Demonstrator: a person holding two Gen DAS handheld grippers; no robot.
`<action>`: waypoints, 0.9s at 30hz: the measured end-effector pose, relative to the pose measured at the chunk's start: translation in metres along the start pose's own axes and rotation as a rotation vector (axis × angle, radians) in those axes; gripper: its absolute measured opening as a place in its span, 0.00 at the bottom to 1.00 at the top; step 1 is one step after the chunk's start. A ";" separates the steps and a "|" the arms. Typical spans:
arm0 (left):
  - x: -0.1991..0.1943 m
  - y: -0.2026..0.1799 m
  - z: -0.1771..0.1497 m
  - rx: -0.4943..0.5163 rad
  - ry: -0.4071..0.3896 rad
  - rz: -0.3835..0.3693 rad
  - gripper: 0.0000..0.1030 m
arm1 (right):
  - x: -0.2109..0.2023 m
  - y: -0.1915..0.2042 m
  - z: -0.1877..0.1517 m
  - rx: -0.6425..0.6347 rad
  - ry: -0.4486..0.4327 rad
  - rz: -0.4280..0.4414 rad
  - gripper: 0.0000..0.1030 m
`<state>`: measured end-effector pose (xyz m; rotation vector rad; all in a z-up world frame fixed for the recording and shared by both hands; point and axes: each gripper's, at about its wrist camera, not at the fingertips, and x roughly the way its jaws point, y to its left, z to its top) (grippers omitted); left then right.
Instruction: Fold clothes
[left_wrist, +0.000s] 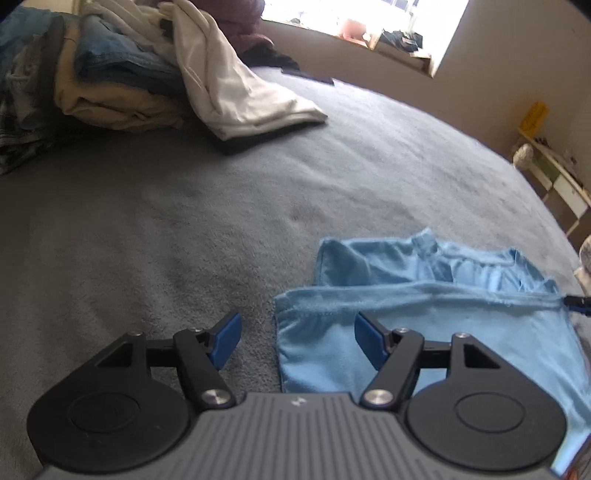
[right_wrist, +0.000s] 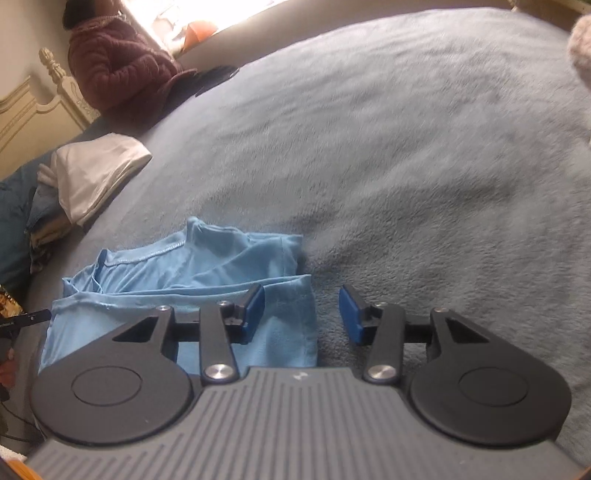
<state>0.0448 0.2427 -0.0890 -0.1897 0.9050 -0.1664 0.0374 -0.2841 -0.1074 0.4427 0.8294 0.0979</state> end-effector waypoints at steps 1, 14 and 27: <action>0.003 0.000 0.000 0.005 0.009 0.002 0.67 | 0.003 0.000 0.000 -0.001 0.006 0.008 0.43; 0.015 -0.004 0.000 0.042 -0.037 -0.018 0.49 | 0.009 0.000 0.004 -0.052 0.021 0.008 0.26; -0.017 -0.018 0.000 0.052 -0.171 0.006 0.05 | -0.017 0.031 -0.004 -0.151 -0.099 -0.080 0.03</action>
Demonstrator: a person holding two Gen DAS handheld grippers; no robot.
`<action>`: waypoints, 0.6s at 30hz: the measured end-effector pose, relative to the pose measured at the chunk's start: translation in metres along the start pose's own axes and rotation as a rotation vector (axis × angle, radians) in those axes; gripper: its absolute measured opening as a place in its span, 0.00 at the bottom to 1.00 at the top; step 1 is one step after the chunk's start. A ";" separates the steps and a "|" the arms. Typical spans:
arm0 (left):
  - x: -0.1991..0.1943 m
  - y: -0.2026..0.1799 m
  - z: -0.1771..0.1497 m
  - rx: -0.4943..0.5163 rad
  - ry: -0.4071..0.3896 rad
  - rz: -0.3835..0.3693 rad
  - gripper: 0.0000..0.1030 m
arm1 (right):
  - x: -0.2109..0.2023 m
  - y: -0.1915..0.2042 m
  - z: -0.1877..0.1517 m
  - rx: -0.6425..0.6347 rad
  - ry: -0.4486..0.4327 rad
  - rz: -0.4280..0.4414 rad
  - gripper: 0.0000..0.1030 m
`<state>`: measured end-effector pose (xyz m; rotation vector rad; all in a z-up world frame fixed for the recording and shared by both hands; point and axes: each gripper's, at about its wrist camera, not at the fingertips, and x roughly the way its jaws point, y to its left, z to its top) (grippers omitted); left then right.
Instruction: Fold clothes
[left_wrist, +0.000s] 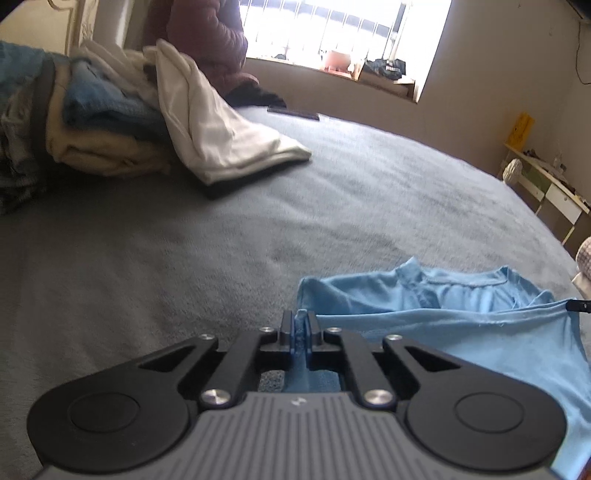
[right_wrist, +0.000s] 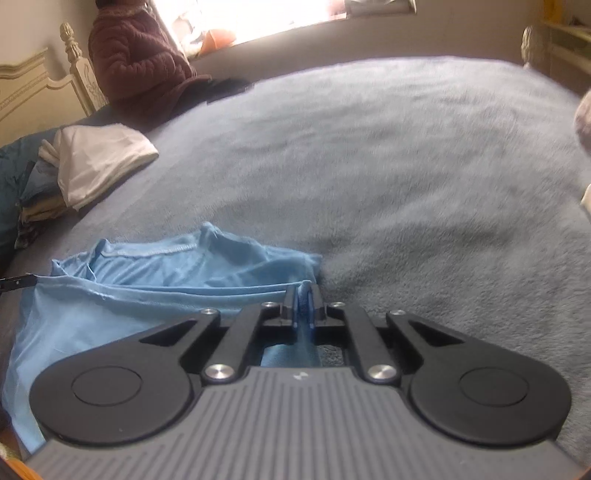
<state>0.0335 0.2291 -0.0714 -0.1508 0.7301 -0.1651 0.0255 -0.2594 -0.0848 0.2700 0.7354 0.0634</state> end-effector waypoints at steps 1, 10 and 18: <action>-0.003 -0.002 0.001 0.006 -0.008 0.001 0.05 | -0.005 0.002 0.000 -0.005 -0.019 -0.009 0.03; -0.020 -0.011 0.021 0.037 -0.068 0.004 0.05 | -0.028 0.011 0.012 -0.001 -0.114 -0.042 0.02; -0.004 -0.015 0.044 0.083 -0.089 0.017 0.05 | -0.023 0.009 0.034 -0.009 -0.153 -0.061 0.02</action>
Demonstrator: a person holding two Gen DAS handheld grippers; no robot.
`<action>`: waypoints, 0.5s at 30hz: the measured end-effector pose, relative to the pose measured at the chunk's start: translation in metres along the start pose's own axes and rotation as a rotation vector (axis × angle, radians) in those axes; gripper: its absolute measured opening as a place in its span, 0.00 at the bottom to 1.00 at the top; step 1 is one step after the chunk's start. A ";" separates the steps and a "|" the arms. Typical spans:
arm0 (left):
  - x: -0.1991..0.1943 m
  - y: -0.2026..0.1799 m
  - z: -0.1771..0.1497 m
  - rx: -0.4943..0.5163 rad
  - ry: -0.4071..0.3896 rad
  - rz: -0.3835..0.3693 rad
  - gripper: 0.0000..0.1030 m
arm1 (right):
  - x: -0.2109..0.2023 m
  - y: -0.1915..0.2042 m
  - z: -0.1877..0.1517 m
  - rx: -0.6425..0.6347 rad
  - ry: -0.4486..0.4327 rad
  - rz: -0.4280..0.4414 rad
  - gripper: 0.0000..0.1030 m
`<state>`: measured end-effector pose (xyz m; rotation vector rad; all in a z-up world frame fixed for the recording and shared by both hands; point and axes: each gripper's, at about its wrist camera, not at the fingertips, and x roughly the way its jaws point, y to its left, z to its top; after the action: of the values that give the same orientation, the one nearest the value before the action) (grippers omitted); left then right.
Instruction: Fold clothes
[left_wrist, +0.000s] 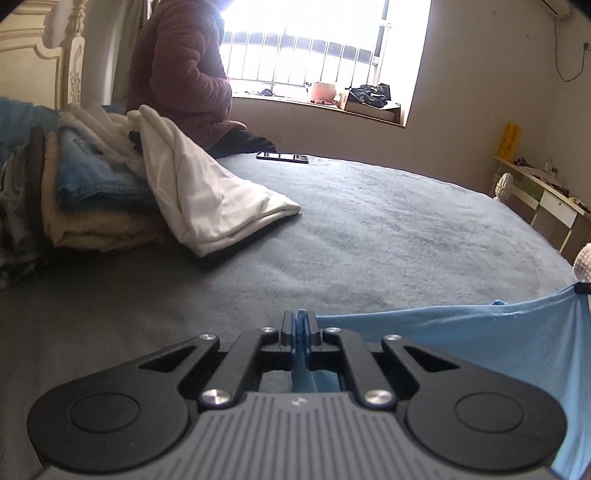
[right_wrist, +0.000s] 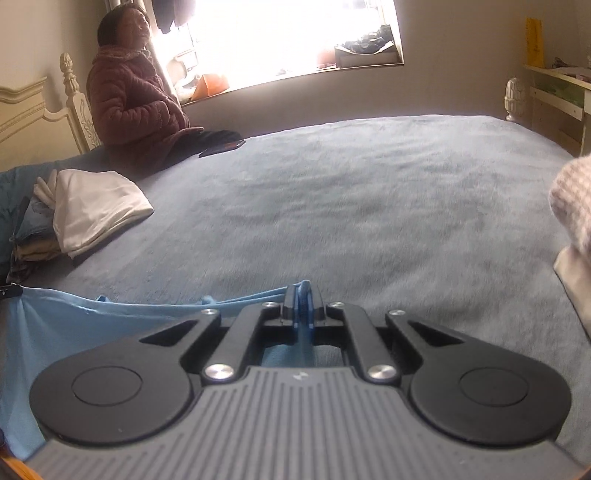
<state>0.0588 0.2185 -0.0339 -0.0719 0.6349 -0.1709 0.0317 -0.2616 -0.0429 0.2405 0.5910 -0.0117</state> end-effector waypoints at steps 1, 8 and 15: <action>0.006 0.000 0.001 0.003 0.004 0.003 0.05 | 0.005 -0.001 0.003 -0.008 -0.001 -0.004 0.02; 0.033 0.003 0.003 -0.003 0.029 0.028 0.05 | 0.034 -0.004 0.014 -0.022 0.017 -0.008 0.02; 0.045 0.010 0.001 -0.014 0.050 0.043 0.05 | 0.054 -0.004 0.018 -0.033 0.040 -0.002 0.02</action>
<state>0.0962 0.2204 -0.0603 -0.0676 0.6871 -0.1267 0.0861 -0.2662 -0.0596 0.2083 0.6302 0.0012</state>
